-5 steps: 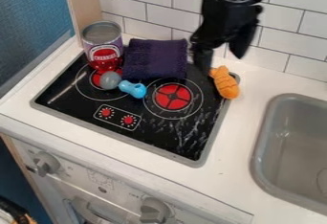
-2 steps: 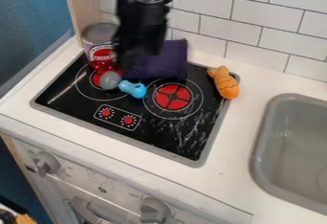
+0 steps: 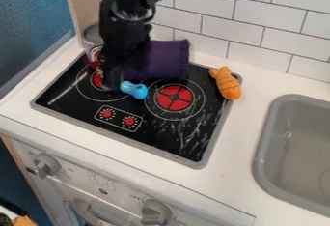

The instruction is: Move the blue spoon on the right side of the stove

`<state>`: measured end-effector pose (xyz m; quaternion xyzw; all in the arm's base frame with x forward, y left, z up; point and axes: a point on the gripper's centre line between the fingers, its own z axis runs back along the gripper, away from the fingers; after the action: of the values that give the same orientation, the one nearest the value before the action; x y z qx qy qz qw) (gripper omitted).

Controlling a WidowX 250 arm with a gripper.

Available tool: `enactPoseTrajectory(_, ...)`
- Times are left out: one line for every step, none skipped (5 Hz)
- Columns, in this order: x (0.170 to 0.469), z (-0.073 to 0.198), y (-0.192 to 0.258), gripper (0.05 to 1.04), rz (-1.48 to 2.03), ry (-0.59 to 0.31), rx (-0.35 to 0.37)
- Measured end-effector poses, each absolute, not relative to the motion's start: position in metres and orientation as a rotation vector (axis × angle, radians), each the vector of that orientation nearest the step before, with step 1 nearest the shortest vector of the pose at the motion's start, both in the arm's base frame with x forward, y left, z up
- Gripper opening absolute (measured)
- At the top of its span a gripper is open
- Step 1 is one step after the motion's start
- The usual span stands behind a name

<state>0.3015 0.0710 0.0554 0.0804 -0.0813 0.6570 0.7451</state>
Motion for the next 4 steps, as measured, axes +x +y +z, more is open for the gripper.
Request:
enactPoseTrajectory(0.3,0.035,0.069,0.999,1.414,-0.123,0.199)
enactPoseTrajectory(0.3,0.028,0.064,0.999,1.408,-0.081,0.186)
enactPoseTrajectory(0.303,0.025,0.062,0.95,1.397,-0.078,0.162)
enactPoseTrajectory(0.304,0.023,0.065,0.667,1.42,-0.086,0.139)
